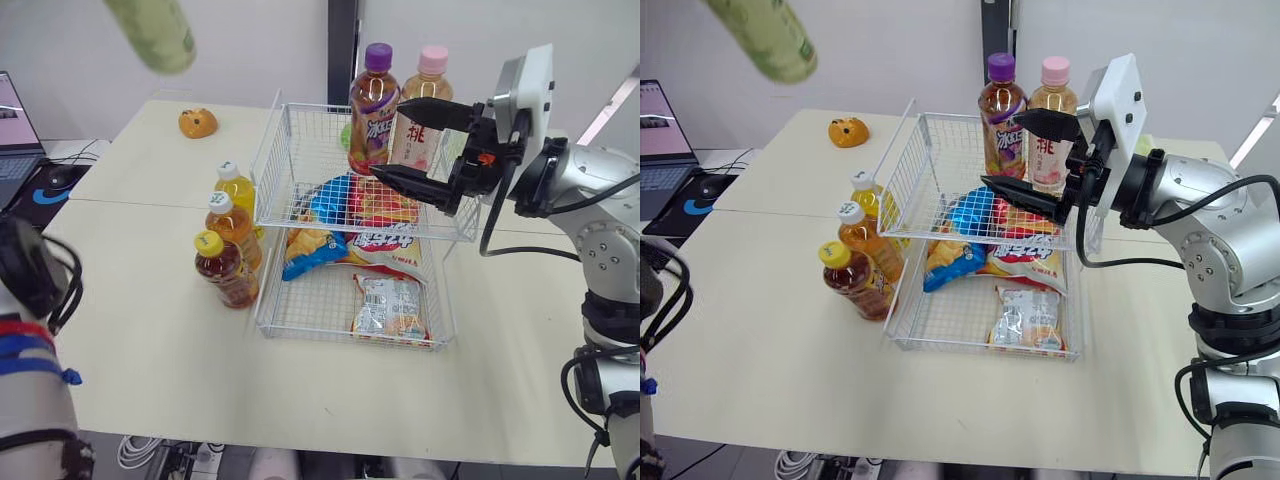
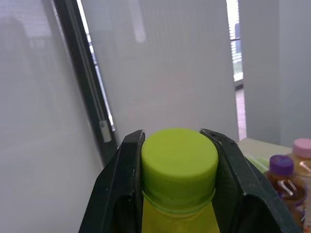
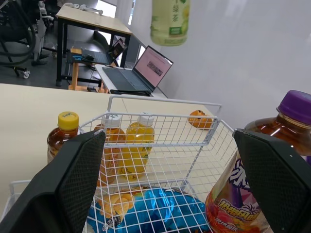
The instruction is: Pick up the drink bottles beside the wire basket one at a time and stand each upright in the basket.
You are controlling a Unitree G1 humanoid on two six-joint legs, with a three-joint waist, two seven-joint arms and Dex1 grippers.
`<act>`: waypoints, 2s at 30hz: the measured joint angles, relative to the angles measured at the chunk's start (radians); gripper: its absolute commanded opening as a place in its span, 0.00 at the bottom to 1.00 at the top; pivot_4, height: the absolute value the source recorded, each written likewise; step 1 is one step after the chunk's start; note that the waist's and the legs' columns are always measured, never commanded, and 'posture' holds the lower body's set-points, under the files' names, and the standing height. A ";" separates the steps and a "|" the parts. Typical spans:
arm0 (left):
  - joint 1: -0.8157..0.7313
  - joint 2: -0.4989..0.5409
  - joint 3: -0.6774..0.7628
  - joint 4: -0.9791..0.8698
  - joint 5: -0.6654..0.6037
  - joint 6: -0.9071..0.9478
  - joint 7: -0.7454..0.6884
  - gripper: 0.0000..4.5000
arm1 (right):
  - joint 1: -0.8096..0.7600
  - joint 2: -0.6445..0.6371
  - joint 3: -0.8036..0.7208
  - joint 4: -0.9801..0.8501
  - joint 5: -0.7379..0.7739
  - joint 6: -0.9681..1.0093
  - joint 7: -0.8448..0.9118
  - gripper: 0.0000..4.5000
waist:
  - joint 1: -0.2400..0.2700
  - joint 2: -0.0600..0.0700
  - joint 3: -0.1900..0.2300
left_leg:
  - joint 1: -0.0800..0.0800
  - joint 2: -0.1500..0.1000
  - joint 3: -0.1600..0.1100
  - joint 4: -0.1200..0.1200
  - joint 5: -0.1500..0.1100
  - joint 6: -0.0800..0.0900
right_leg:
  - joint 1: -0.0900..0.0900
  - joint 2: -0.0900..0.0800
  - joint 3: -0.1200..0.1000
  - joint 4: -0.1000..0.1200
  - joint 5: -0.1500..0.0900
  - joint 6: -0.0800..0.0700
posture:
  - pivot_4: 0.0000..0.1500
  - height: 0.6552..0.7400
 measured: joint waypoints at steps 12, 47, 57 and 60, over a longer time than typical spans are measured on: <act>-0.083 -0.274 -0.039 0.284 0.070 -0.088 -0.056 0.30 | 0.071 -0.022 -0.081 -0.124 0.023 0.073 -0.112 1.00 | -0.017 0.003 0.002 | 0.000 0.000 0.001 -0.001 0.000 0.000 | -0.002 0.000 0.001 0.001 0.000 0.000 | 1.00 1.00; 0.093 -0.352 0.002 0.383 0.186 -0.297 -0.079 1.00 | 0.115 -0.106 -0.131 -0.232 0.157 0.191 -0.222 1.00 | -0.031 0.007 0.004 | 0.001 0.001 0.002 0.000 0.001 -0.001 | -0.002 0.002 0.003 0.003 0.000 0.000 | 1.00 1.00; 0.561 -0.027 0.233 -0.146 0.076 -0.123 0.030 1.00 | 0.029 -0.046 -0.010 -0.056 0.105 0.067 -0.048 1.00 | -0.042 0.009 0.003 | 0.003 0.002 0.001 0.001 0.001 -0.001 | -0.002 0.002 0.006 0.007 0.000 0.000 | 1.00 1.00; 0.902 -0.010 0.406 -0.390 0.016 -0.022 0.097 1.00 | -0.010 -0.023 0.027 0.021 0.075 0.020 0.025 1.00 | -0.041 0.008 0.003 | 0.002 0.002 0.000 0.004 0.001 -0.001 | -0.002 0.002 0.006 0.008 0.000 0.000 | 1.00 1.00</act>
